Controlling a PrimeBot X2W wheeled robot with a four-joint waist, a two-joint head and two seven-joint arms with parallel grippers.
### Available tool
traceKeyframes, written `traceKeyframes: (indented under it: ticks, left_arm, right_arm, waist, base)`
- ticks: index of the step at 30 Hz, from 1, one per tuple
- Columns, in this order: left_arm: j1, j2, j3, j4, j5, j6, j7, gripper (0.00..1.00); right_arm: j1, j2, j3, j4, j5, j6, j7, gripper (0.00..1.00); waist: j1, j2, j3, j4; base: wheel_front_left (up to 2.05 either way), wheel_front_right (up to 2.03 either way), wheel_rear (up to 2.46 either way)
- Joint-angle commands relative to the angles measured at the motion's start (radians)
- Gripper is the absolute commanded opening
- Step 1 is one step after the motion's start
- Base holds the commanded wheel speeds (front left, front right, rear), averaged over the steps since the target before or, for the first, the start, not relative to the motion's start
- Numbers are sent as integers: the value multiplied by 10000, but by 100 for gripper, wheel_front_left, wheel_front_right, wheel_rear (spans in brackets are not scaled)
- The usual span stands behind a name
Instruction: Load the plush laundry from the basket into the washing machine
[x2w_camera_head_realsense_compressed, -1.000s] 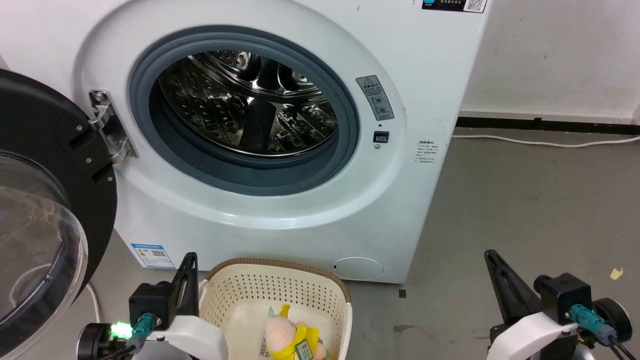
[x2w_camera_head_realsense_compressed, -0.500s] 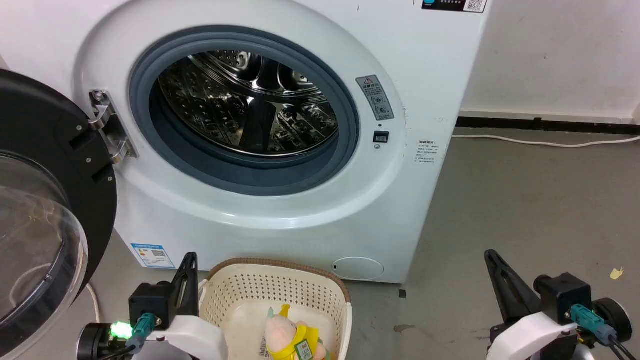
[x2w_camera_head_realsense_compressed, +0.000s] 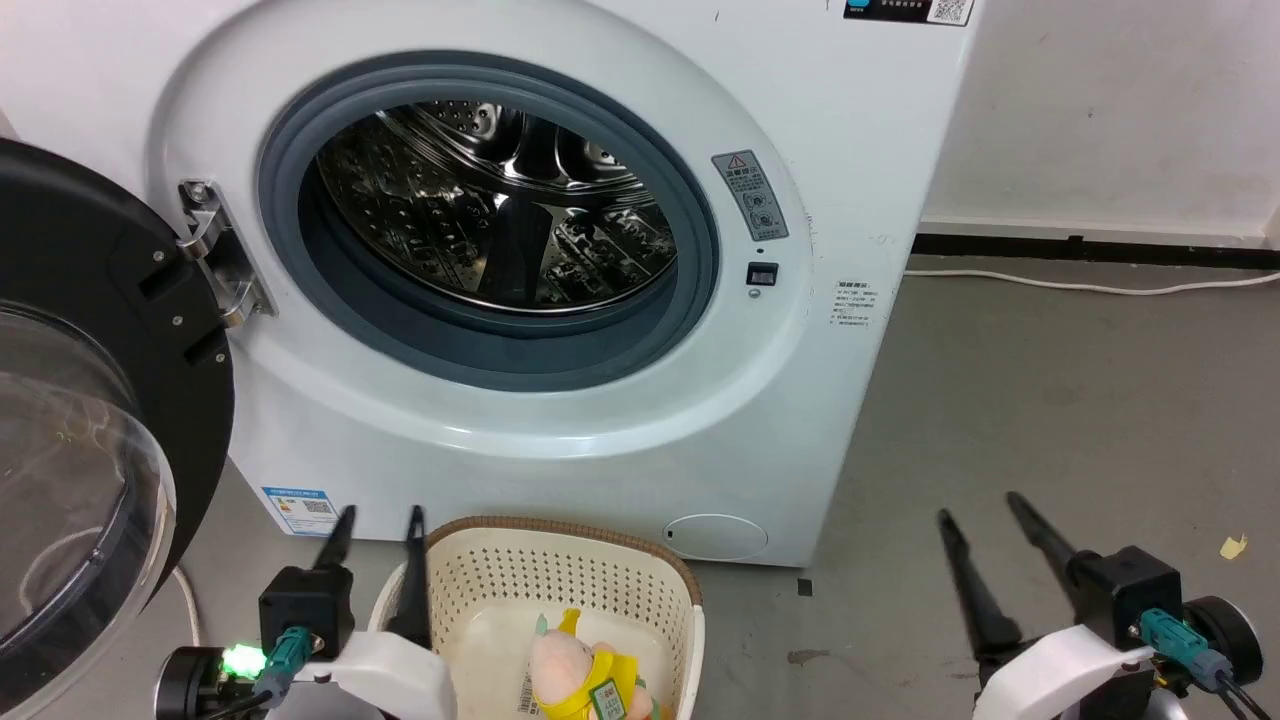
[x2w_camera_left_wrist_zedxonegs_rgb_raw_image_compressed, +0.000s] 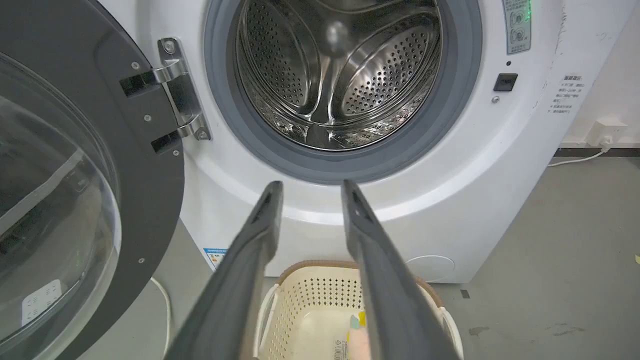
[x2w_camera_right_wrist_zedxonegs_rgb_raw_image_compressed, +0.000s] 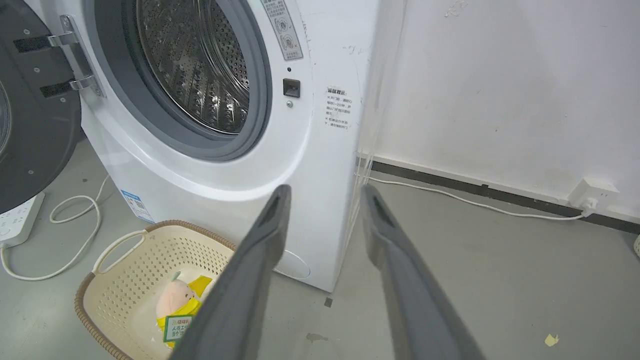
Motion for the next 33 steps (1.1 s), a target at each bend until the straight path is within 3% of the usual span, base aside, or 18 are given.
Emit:
traceKeyframes:
  ticks: [1,19,33]
  left_arm:
    - [-1,0,-8,0,-3,1,-12,100]
    - [-271,10,-311,333,-86,-10,-387,100]
    - [-1121,188,-527,1666,-230,-232,-385,100]
  right_arm:
    - [1,0,3,0,17,0,-12,100]
    - [-163,1,-33,-84,437,-1,-387,100]
    - [-530,2,62,-226,789,-2,-659,100]
  waist:
    - [0,-1,2,0]
    - [0,-1,606,-242]
    - [0,-1,1652,-772]
  base:
    - [0,0,0]
    - [0,0,0]
    - [0,0,0]
